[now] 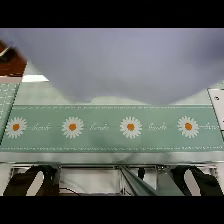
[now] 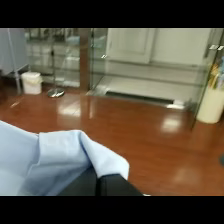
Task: Fold the shirts.
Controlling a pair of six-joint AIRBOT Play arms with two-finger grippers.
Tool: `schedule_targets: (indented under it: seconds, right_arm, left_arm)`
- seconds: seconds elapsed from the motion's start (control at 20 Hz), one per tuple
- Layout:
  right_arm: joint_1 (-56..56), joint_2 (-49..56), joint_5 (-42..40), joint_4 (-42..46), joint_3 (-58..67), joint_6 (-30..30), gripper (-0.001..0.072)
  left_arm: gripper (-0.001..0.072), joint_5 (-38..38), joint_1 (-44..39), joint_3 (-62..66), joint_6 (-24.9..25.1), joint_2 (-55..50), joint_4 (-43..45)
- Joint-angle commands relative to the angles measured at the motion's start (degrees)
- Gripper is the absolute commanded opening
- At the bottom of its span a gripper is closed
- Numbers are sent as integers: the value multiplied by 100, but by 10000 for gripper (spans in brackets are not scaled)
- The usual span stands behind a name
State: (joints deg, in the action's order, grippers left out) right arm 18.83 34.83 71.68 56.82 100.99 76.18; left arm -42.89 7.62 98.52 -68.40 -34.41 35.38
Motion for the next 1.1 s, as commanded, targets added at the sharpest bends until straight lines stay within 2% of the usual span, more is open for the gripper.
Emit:
schedule_targets:
  seconds: [0.0,0.15,0.3,0.45,0.65,0.8,0.95,1.05]
  right_arm:
    - [-2,-570,153,688,35,278,19]
    - [-2,-697,398,994,22,485,19]
    - [-2,-695,479,846,-345,509,19]
    - [-2,-671,487,184,-1443,448,19]
    - [-4,-208,365,-979,-3254,-162,19]
    - [-247,699,-264,-1436,-4164,-686,19]
    - [-968,2140,-1263,-1482,-4162,-1084,19]
    - [-1292,3294,-1814,-1499,-3783,-1088,19]
  left_arm:
    - [30,-76,168,251,-402,616,1150]
    - [30,-507,170,249,-798,811,1838]
    - [30,-1071,170,44,-1038,654,2129]
    - [30,-1615,168,-590,-1102,289,2116]
    - [30,-1818,164,-1891,-984,-546,1611]
    - [30,-1572,162,-2503,-859,-1432,1563]
    - [30,-1115,116,-2594,-793,-2424,1561]
    - [30,-761,-24,-2594,-793,-2979,1561]
